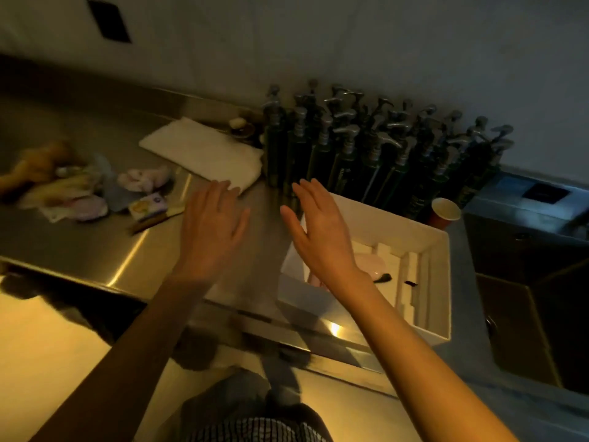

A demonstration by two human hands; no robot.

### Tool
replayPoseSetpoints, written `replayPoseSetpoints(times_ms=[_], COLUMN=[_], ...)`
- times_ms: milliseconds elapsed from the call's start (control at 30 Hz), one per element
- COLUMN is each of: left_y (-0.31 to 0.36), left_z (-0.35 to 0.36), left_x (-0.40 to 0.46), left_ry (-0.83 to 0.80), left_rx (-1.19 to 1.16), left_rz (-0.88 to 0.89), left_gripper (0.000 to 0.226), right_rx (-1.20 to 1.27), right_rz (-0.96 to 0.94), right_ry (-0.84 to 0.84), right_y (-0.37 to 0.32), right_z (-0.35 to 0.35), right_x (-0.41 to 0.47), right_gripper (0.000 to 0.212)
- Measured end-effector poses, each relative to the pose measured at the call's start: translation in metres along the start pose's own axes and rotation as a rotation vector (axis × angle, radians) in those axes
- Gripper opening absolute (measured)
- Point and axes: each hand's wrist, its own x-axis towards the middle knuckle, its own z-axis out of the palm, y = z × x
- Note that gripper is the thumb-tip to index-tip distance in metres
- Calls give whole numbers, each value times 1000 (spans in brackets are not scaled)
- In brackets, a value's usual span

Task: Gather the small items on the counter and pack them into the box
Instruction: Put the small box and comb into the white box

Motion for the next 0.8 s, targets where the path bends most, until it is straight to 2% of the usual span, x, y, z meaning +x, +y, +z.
replayPoseSetpoints(times_ms=[100, 200, 333, 500, 667, 800], left_y=[-38, -73, -116, -174, -235, -272], left_z=[-17, -32, -37, -23, 3, 24], left_x=[-10, -19, -30, -31, -33, -29], left_ry=[91, 133, 200, 57, -92, -145], left_rx=[24, 37, 96, 112, 101, 33], left_rz=[-62, -123, -114, -230, -221, -194], left_gripper=[35, 38, 32, 38, 42, 44], right_rx=[71, 123, 115, 101, 83, 41], right_rz=[-102, -167, -210, -173, -112, -28], right_ry=[-32, -83, -143, -183, -240, -321], right_y=[-30, -56, -78, -98, -108, -109], right_z=[25, 50, 88, 145, 207, 250], right_x=[15, 23, 37, 67, 96, 111], right_gripper=[47, 46, 46, 54, 52, 56])
